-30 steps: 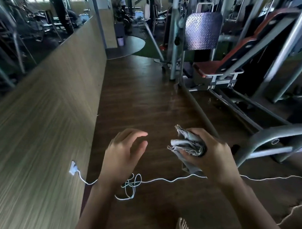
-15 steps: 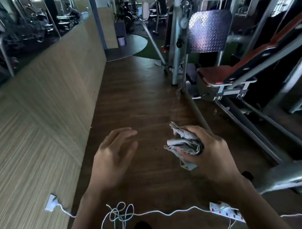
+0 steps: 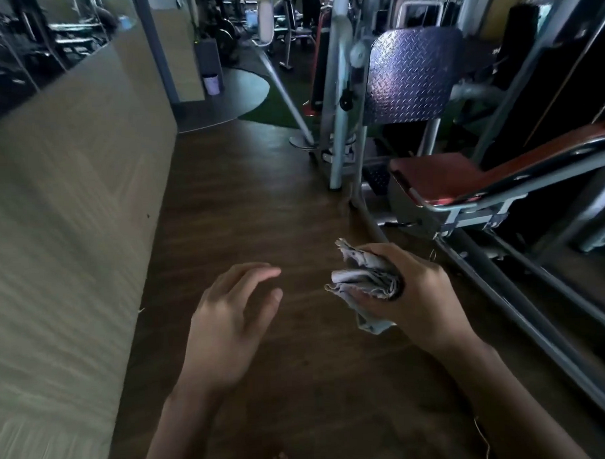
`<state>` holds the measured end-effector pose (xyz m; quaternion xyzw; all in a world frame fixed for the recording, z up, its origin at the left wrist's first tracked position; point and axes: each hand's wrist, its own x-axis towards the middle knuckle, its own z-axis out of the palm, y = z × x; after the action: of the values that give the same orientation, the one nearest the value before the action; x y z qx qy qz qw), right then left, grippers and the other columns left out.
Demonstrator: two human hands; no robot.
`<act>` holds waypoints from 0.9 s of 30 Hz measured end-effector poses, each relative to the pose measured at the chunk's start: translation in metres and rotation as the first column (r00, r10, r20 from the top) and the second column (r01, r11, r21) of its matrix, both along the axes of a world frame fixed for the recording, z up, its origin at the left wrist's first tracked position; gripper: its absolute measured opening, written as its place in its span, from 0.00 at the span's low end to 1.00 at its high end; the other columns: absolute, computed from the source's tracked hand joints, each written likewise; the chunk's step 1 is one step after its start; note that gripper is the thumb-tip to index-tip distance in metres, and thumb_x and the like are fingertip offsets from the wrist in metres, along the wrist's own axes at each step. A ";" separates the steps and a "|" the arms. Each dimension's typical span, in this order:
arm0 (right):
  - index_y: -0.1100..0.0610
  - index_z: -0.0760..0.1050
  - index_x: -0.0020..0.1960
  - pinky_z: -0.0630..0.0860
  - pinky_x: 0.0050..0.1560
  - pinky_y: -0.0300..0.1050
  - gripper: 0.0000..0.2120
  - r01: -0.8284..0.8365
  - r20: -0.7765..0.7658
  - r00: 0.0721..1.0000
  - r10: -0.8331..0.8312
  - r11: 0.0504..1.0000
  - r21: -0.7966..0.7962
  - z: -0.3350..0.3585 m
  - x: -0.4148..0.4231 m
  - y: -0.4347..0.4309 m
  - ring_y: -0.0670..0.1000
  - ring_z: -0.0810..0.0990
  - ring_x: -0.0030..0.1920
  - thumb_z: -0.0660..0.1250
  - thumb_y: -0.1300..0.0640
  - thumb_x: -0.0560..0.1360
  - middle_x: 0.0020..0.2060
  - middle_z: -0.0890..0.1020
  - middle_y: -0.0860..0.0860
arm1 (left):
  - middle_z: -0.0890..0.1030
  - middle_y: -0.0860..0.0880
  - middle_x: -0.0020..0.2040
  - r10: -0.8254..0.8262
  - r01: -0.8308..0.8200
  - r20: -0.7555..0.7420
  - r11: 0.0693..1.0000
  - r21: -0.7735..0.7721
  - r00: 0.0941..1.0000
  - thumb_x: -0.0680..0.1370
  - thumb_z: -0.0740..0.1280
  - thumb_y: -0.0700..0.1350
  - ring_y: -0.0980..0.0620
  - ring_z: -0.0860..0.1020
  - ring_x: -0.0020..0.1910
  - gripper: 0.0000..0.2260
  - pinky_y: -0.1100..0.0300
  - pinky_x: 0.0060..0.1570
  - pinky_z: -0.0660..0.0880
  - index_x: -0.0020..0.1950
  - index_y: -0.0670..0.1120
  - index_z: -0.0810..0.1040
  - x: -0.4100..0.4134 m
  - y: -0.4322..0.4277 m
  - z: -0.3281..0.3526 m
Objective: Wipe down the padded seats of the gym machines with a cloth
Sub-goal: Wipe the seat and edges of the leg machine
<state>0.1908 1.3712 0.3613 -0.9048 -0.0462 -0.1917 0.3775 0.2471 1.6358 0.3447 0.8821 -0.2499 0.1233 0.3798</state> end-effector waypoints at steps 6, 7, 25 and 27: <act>0.45 0.77 0.63 0.81 0.47 0.46 0.27 0.128 0.022 0.992 -0.128 0.992 -0.015 0.007 0.124 -0.044 0.41 0.83 0.50 0.79 0.42 0.67 0.51 0.83 0.38 | 0.79 0.61 0.60 -0.102 0.101 0.032 0.995 0.014 0.994 0.81 0.64 0.53 0.60 0.77 0.62 0.13 0.51 0.60 0.76 0.63 0.53 0.80 0.161 -0.044 0.011; 0.45 0.77 0.63 0.81 0.47 0.46 0.27 0.145 0.026 0.989 -0.145 0.989 -0.017 0.007 0.142 -0.052 0.41 0.83 0.50 0.79 0.41 0.67 0.50 0.83 0.38 | 0.80 0.60 0.60 -0.116 0.116 0.041 0.993 -0.004 0.992 0.80 0.65 0.52 0.59 0.77 0.62 0.12 0.51 0.60 0.76 0.62 0.52 0.81 0.186 -0.055 0.012; 0.43 0.77 0.62 0.79 0.46 0.42 0.25 0.362 0.029 0.931 -0.364 0.930 0.062 0.003 0.519 -0.309 0.38 0.81 0.48 0.78 0.42 0.67 0.47 0.82 0.36 | 0.81 0.57 0.56 -0.294 0.297 0.065 0.953 -0.052 0.954 0.80 0.66 0.49 0.56 0.80 0.58 0.11 0.49 0.57 0.77 0.60 0.48 0.82 0.608 -0.351 0.025; 0.43 0.77 0.61 0.80 0.46 0.44 0.25 0.392 0.033 0.918 -0.394 0.918 0.056 -0.001 0.558 -0.333 0.39 0.81 0.48 0.78 0.41 0.67 0.47 0.82 0.37 | 0.82 0.57 0.56 -0.319 0.322 0.078 0.946 -0.035 0.944 0.81 0.66 0.49 0.57 0.80 0.58 0.11 0.50 0.56 0.78 0.60 0.47 0.82 0.653 -0.379 0.024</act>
<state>0.7485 1.0379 0.3608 -0.8820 0.1328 -0.2842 0.3518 0.8998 1.2569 0.3687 0.8154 -0.4006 0.0973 0.4063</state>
